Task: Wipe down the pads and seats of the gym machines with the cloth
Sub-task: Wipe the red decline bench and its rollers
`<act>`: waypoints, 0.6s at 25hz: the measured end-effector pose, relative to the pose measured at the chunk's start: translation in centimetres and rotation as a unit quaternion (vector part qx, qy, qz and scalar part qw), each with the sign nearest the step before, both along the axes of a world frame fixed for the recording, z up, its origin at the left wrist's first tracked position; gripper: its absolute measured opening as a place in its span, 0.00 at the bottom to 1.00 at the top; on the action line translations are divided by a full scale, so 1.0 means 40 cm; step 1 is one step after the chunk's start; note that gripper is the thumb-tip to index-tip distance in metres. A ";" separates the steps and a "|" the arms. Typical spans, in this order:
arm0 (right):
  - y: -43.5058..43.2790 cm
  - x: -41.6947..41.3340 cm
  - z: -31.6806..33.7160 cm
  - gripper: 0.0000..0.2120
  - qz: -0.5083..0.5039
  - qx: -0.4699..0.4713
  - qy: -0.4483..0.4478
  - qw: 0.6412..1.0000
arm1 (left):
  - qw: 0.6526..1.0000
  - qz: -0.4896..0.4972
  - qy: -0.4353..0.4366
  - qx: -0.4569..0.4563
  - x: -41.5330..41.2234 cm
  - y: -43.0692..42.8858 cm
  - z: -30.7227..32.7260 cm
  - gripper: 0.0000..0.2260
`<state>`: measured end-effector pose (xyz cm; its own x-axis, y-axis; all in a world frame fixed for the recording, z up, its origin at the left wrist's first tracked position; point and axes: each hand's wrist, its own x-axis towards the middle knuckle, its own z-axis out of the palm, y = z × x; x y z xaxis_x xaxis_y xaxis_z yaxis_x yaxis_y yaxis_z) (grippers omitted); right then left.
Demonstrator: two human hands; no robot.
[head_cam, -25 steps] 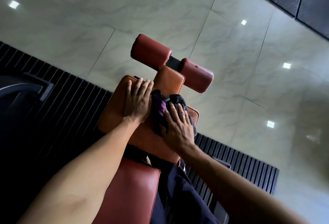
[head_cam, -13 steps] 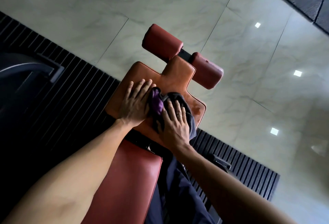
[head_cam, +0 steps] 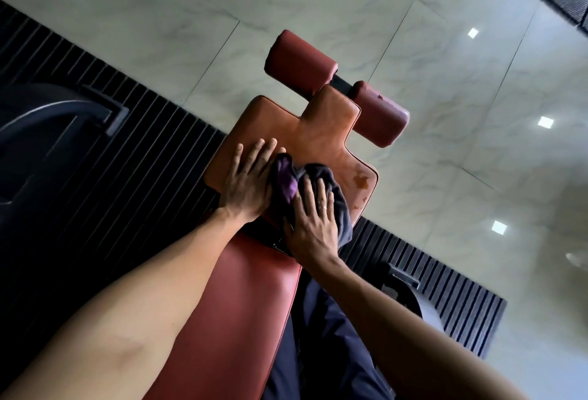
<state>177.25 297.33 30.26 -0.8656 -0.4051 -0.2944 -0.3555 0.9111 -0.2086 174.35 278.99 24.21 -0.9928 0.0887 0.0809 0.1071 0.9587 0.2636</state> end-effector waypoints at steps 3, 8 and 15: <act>0.075 -0.050 0.000 0.35 -0.015 0.003 0.009 1.000 | 1.000 0.000 -0.007 0.009 0.013 -0.011 0.006 0.26; -0.092 -0.119 -0.002 0.39 -0.276 0.011 -0.048 0.960 | 1.000 0.004 -0.014 0.002 0.052 -0.011 -0.001 0.25; 0.056 0.043 -0.015 0.36 0.050 -0.014 0.035 0.998 | 1.000 0.007 -0.025 -0.013 0.055 -0.010 -0.012 0.30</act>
<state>178.97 299.55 29.64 -0.8387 -0.4970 -0.2227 -0.4581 0.8649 -0.2050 176.56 278.60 23.73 -0.9967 0.0761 0.0287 0.0808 0.9666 0.2434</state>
